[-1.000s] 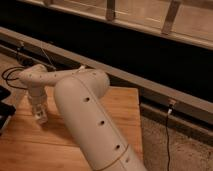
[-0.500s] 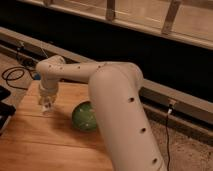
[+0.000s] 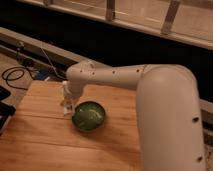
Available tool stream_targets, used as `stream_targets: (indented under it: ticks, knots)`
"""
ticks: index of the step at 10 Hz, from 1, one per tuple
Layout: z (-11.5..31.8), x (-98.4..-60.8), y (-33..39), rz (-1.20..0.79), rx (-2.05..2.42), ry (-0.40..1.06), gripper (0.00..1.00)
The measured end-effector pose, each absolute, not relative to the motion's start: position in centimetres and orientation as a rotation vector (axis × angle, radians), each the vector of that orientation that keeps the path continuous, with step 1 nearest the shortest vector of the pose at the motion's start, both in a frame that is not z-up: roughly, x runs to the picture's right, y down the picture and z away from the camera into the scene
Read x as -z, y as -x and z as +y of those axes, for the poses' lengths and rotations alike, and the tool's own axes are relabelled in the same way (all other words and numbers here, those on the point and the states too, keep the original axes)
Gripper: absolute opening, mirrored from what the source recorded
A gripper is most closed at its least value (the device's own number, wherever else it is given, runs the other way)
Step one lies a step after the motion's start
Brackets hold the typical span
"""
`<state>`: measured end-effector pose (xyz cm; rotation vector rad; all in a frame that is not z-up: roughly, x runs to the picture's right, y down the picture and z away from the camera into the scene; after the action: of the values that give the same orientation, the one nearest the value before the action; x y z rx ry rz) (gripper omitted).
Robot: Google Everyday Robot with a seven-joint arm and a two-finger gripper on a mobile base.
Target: Place the bottle in the ceramic bowl
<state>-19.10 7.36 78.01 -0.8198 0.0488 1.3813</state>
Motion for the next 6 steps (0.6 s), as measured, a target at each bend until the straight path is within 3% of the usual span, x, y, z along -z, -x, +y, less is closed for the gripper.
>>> stream_targets:
  ticks: [6]
  knots:
    - [7.42, -77.78, 18.29, 0.052, -1.39, 0.812, 0.0]
